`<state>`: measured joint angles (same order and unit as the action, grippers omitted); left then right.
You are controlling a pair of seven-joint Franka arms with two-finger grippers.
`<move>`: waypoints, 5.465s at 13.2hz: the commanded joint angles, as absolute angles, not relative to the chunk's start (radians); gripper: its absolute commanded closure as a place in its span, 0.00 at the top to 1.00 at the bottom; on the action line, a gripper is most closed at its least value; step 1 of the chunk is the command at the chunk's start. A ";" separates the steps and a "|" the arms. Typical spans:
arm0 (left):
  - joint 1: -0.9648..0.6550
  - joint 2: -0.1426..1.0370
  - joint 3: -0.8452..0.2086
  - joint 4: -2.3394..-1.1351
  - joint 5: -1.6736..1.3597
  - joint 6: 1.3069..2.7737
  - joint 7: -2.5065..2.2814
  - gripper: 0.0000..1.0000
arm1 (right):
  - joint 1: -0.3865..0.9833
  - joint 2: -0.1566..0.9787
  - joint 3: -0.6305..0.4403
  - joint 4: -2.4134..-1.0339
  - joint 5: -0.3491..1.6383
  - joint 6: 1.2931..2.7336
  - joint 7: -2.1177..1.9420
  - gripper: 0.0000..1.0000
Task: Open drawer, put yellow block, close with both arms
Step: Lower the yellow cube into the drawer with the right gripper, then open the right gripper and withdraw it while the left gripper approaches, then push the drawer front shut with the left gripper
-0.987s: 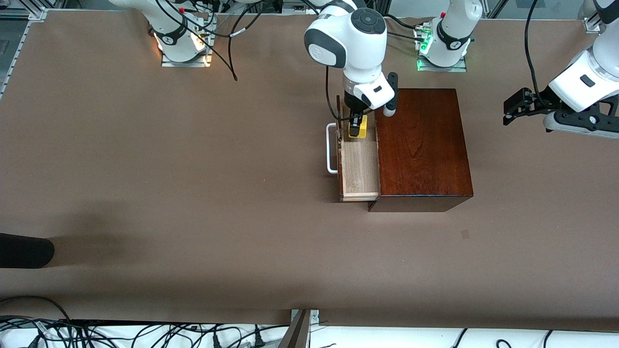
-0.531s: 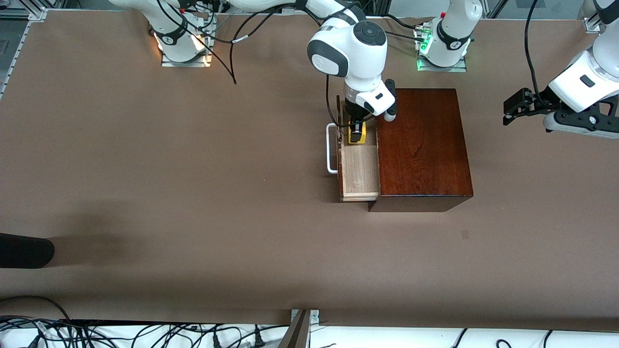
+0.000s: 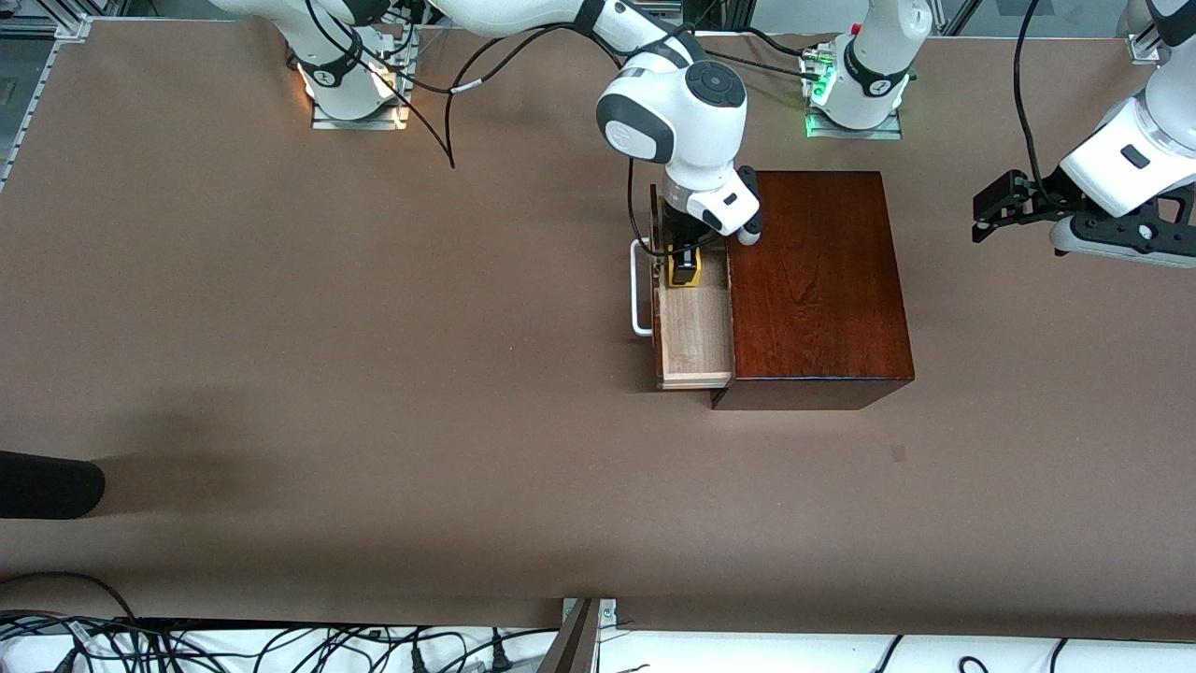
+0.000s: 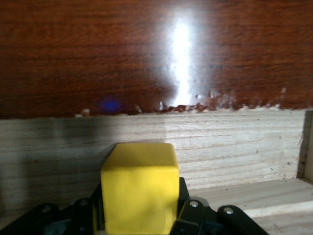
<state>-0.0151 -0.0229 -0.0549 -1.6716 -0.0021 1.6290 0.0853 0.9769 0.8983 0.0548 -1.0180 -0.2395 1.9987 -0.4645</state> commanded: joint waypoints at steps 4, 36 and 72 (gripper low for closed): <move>-0.020 -0.006 -0.051 -1.631 -0.012 1.601 0.103 1.00 | 0.982 0.922 0.049 -0.989 -0.261 1.996 -0.480 0.10; -0.047 0.342 -0.647 -1.470 -0.051 1.601 0.261 1.00 | 0.204 -0.112 -0.123 -1.610 0.084 1.589 -0.322 1.00; -0.253 0.646 -0.617 -1.509 0.324 1.939 0.689 1.00 | 0.150 -0.055 -0.089 -1.621 -0.006 1.566 -0.175 1.00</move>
